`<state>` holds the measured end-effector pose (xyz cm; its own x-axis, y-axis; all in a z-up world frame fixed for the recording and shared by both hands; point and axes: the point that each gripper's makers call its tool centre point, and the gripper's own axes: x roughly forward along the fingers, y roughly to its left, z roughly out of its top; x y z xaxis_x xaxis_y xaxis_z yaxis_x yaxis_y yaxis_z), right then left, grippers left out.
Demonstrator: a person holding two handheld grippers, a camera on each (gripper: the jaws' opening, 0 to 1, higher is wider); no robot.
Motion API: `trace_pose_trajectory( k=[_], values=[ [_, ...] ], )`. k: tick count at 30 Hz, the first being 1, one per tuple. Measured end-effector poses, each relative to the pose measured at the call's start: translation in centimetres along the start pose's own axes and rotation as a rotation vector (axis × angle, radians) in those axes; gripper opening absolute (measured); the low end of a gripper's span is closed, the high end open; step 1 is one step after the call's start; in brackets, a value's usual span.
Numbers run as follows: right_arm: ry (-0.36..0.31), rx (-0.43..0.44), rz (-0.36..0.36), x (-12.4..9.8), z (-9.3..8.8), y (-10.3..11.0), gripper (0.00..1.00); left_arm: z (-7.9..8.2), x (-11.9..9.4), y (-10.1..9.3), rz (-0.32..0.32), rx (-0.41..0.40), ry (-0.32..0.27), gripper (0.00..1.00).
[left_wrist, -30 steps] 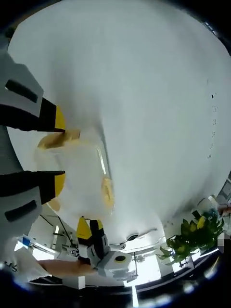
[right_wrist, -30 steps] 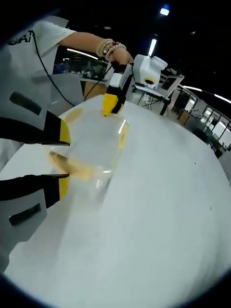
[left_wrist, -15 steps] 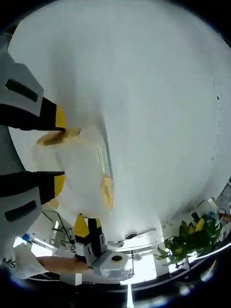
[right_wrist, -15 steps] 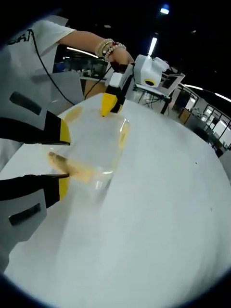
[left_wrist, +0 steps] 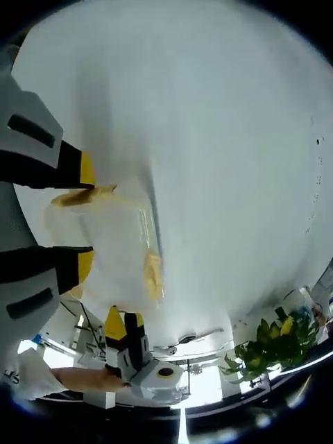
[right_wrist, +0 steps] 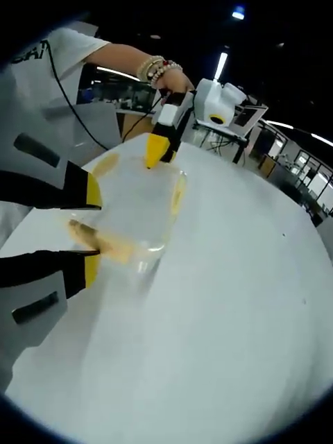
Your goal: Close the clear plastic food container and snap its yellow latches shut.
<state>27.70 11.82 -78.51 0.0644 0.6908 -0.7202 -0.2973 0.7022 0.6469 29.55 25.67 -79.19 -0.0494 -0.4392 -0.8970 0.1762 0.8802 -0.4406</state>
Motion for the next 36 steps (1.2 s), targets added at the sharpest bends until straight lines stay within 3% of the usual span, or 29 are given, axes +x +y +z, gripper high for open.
trace_pose_trajectory(
  k=[10,11,25,30,36],
  values=[
    [-0.014,0.007,0.054,0.23,-0.11,0.15,0.15,-0.08,0.12,-0.23,-0.001,-0.016,0.004,0.26],
    [-0.018,0.071,0.07,0.53,-0.16,-0.11,0.15,-0.1,0.07,-0.34,0.003,-0.016,0.008,0.26],
    [-0.018,0.017,0.063,0.86,-0.14,-0.22,0.17,-0.12,-0.31,-0.04,-0.005,-0.01,-0.02,0.26],
    [-0.048,0.004,0.074,0.68,-0.17,-0.22,0.17,-0.13,-0.37,0.07,-0.012,0.008,-0.031,0.27],
    [-0.1,0.056,0.115,0.33,-0.16,-0.37,0.17,-0.13,-0.38,0.15,-0.003,0.016,-0.043,0.27]
  ],
)
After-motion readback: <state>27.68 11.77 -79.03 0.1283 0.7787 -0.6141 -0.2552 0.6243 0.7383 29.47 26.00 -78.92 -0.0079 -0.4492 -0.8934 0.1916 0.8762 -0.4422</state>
